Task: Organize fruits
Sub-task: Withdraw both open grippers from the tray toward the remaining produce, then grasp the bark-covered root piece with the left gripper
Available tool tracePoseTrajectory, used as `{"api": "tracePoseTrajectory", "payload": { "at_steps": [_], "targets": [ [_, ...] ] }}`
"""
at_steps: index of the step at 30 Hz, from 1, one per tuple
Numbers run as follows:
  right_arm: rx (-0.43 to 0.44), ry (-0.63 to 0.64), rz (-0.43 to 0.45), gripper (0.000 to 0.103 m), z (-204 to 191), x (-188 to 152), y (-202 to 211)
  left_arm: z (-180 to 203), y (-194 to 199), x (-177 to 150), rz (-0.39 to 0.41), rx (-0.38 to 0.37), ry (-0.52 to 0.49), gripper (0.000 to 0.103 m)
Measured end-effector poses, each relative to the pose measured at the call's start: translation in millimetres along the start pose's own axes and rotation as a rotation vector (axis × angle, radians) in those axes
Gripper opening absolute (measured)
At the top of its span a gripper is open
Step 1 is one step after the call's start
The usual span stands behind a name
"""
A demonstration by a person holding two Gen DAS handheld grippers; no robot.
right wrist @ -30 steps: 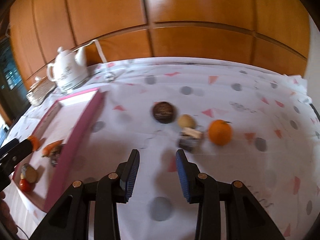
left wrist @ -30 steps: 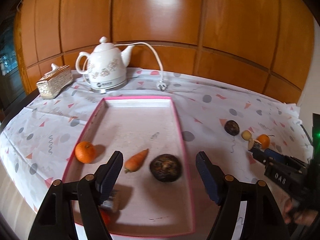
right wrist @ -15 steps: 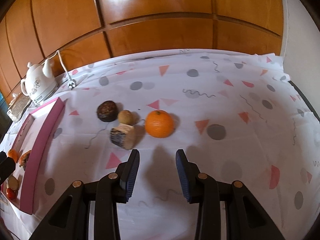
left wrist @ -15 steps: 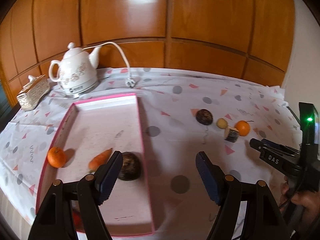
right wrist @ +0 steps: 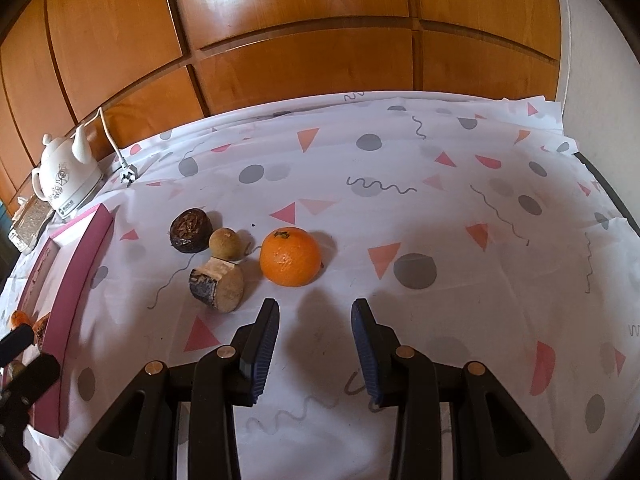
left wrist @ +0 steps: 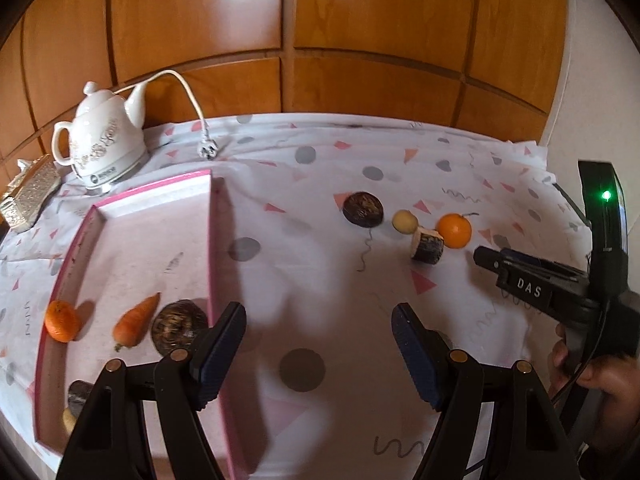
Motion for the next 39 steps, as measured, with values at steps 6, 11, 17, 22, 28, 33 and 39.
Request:
{"api": "tracePoseTrajectory", "payload": {
  "at_steps": [6, 11, 17, 22, 28, 33, 39],
  "targets": [
    [0.012, 0.016, -0.005, 0.038, 0.9, 3.8, -4.0, 14.0, -13.6, 6.9, -0.013, -0.065, -0.038, 0.076],
    [0.002, 0.006, -0.009, 0.038, 7.1, 3.8, -6.4, 32.7, -25.2, 23.4, -0.014, -0.139, -0.07, 0.069],
    [-0.021, -0.023, 0.002, 0.038, 19.7, 4.4, -5.6, 56.8, -53.4, 44.8, -0.062, -0.219, -0.088, 0.051],
    [-0.018, -0.044, 0.01, 0.038, 28.6, 8.6, -3.4, 72.9, -71.6, 55.7, -0.076, -0.233, -0.099, 0.051],
    [-0.009, -0.05, 0.009, 0.038, 32.4, 11.7, -5.9, 77.7, -97.3, 63.1, -0.1, -0.223, -0.087, 0.028],
    [0.007, -0.041, 0.009, 0.038, 29.1, 12.9, -7.5, 64.7, -90.3, 59.6, -0.078, -0.235, -0.039, 0.027],
    [0.082, -0.019, 0.024, 0.039, 18.0, 16.3, -5.9, 36.2, -76.3, 33.1, -0.044, -0.128, 0.014, 0.027]
  ]
}}
Point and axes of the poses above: each gripper's, at about its wrist camera, not at the fingertips, and y roughly against the way its jaws point, z to its right, x to its top, the point moved 2 cm from there along -y, roughly the way its jaws point, and after that the axes turned 11 degrees about -z, right-handed, at the moved point
